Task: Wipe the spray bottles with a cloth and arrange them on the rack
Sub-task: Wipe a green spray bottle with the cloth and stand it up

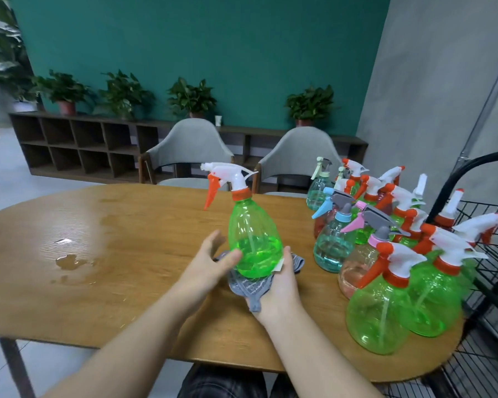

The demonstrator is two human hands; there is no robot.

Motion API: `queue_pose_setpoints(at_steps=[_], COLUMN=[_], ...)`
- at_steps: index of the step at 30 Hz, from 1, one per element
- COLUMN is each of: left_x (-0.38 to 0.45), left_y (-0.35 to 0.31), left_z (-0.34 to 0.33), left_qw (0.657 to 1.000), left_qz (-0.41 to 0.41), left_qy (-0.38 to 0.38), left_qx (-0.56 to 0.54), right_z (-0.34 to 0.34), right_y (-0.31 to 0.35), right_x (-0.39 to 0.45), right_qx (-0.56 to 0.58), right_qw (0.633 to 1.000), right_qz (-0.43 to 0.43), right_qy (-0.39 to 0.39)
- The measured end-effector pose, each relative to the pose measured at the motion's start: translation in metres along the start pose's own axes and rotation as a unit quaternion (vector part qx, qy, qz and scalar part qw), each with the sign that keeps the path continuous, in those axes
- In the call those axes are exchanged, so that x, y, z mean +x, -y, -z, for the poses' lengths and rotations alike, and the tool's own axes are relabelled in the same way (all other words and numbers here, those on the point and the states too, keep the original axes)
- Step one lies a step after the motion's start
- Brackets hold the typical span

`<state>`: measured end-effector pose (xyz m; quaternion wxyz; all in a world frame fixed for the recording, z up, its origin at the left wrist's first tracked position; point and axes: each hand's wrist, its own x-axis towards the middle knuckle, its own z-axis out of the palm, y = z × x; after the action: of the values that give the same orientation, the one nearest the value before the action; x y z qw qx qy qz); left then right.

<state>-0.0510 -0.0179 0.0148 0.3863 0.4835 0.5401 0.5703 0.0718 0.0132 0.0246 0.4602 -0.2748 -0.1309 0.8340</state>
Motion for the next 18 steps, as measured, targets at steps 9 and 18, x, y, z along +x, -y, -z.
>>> queue_pose_setpoints(at_steps=[9, 18], left_x=[-0.009, -0.011], left_y=[0.025, 0.046], left_z=[-0.043, -0.046], left_qw=[0.989, 0.968], left_qz=[-0.038, 0.015], left_qy=[-0.018, -0.047], left_qx=[-0.141, -0.245], right_z=[0.026, 0.019], right_y=[0.007, 0.020], right_x=[-0.011, -0.023], right_qx=[-0.253, -0.306], right_qw=[0.950, 0.876], right_qz=[0.154, 0.337], right_qy=[-0.101, -0.160])
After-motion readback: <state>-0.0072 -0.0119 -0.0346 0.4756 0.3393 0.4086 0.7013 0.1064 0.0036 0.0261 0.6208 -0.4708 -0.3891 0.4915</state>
